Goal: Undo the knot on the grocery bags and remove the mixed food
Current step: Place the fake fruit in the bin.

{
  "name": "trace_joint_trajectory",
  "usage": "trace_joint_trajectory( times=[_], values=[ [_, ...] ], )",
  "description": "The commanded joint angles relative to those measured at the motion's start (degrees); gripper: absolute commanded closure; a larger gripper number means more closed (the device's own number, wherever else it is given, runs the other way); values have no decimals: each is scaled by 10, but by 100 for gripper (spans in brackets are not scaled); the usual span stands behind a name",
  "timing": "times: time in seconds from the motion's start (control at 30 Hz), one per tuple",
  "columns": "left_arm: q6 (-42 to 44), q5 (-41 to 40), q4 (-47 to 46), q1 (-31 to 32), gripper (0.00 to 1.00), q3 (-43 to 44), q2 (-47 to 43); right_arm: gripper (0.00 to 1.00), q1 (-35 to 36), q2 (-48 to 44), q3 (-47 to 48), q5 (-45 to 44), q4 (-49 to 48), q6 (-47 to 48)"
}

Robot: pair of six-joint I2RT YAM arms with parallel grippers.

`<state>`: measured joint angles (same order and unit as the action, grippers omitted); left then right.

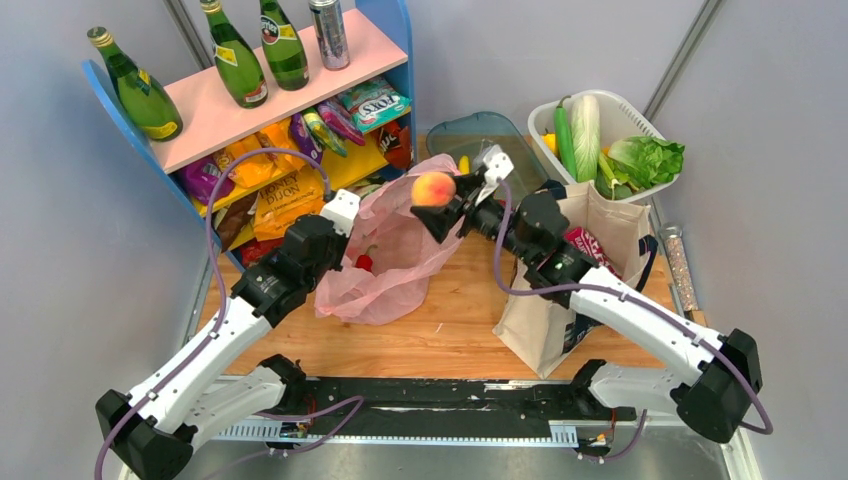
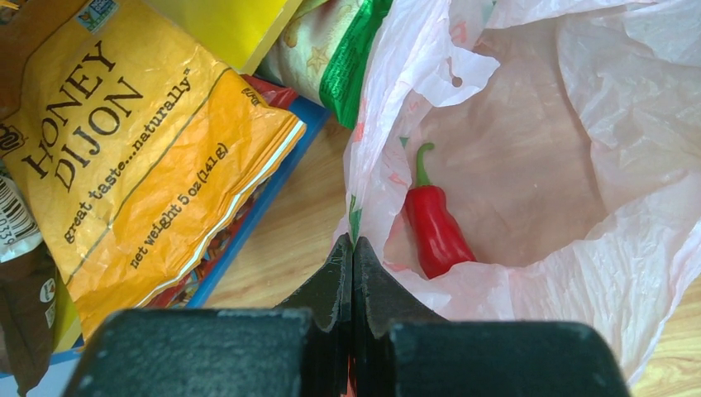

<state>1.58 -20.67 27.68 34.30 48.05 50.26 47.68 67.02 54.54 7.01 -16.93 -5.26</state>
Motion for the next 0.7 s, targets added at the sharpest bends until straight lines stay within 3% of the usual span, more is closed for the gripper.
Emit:
trace_joint_trajectory(
  times=[0.0, 0.27, 0.5, 0.67],
  values=[
    [-12, -26, -3, -3, 100, 16, -10, 69, -76, -8, 53, 3, 74, -11],
    [-13, -26, 1, -4, 100, 18, -12, 69, -249, 60, 109, 73, 119, -61],
    [-12, -11, -1, -3, 100, 16, -21, 69, -320, 172, 141, 51, 123, -53],
    [-13, -10, 0, -3, 100, 17, -21, 68, -322, 263, 197, 20, 166, -47]
  ],
)
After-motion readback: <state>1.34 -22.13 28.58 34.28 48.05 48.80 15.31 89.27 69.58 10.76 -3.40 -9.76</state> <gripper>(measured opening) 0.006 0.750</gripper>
